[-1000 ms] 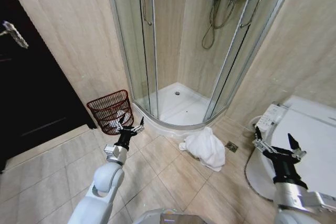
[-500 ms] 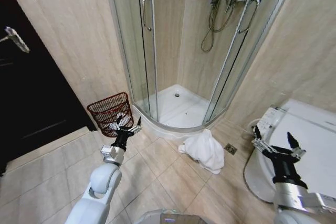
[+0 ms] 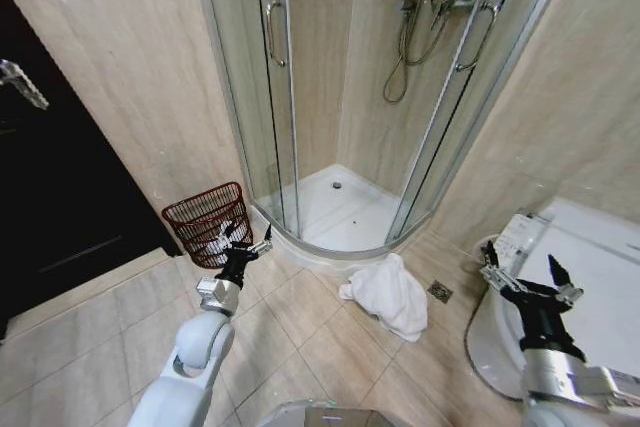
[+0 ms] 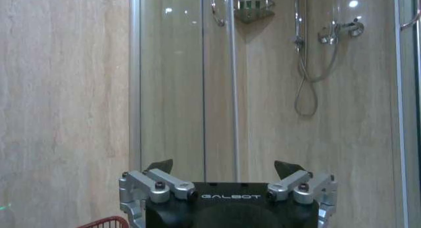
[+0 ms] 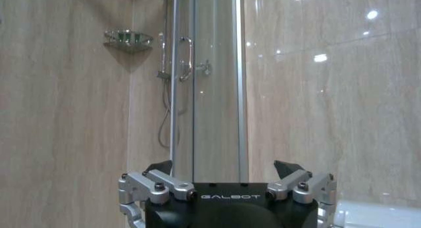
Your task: Discard the used towel into the hamper.
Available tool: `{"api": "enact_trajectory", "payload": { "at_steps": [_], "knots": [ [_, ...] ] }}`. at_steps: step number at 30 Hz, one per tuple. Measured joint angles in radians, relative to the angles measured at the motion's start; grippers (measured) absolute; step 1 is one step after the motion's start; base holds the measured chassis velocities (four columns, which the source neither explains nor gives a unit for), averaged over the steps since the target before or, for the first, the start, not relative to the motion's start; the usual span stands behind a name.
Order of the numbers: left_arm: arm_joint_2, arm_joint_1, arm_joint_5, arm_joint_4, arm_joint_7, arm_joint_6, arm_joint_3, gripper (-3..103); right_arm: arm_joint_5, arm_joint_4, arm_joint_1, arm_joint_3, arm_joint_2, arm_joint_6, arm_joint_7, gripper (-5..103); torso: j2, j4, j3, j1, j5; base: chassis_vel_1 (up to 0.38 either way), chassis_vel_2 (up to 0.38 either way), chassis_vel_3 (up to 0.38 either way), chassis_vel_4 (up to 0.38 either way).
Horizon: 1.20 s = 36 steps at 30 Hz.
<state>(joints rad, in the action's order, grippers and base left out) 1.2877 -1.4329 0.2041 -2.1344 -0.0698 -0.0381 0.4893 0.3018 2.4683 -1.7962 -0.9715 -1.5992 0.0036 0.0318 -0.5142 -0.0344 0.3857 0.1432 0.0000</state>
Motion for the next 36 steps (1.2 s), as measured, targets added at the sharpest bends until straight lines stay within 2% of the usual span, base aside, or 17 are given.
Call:
{"api": "enact_trajectory", "payload": {
  "at_steps": [9,13,16,21,24,31,36],
  "knots": [
    [0.005,0.001,0.001,-0.007,-0.013,-0.013,0.003,100,0.002,-0.003,0.003,0.008,0.006,-0.006,0.001,100,-0.038,-0.0001,0.023,0.015,0.0001,0.000,0.000,0.000,0.000],
    [0.017,0.011,-0.013,-0.007,-0.045,-0.029,0.001,100,0.014,-0.003,-0.002,0.023,0.020,-0.019,0.010,100,-0.053,-0.0001,0.033,0.021,0.0000,0.000,0.000,0.000,0.000],
    [0.041,0.022,-0.049,-0.010,-0.092,-0.056,-0.009,100,0.028,-0.008,0.003,0.064,0.050,-0.065,0.022,100,-0.072,0.0000,0.044,0.029,0.0001,0.000,0.000,0.000,0.000],
    [0.070,0.021,-0.084,0.004,-0.096,-0.047,-0.003,100,0.020,-0.020,0.028,0.110,0.077,-0.099,0.033,100,-0.088,0.0000,0.054,0.035,0.0000,0.000,0.000,0.000,0.000],
    [0.084,0.011,-0.090,0.009,-0.095,-0.036,0.007,100,-0.001,-0.041,0.055,0.173,0.101,-0.122,0.037,100,-0.104,-0.0002,0.063,0.041,0.0001,0.000,0.000,0.000,0.000],
    [0.072,0.023,-0.084,0.010,-0.094,-0.033,0.037,100,-0.029,-0.059,0.054,0.255,0.121,-0.131,0.087,100,-0.132,-0.0002,0.080,0.053,0.0000,0.000,0.000,0.000,0.000],
    [0.070,0.038,-0.069,0.010,-0.112,-0.047,0.062,100,-0.062,-0.042,0.054,0.281,0.119,-0.129,0.084,100,-0.154,-0.0001,0.093,0.062,0.0000,0.000,0.000,0.000,0.000]
  ]
}}
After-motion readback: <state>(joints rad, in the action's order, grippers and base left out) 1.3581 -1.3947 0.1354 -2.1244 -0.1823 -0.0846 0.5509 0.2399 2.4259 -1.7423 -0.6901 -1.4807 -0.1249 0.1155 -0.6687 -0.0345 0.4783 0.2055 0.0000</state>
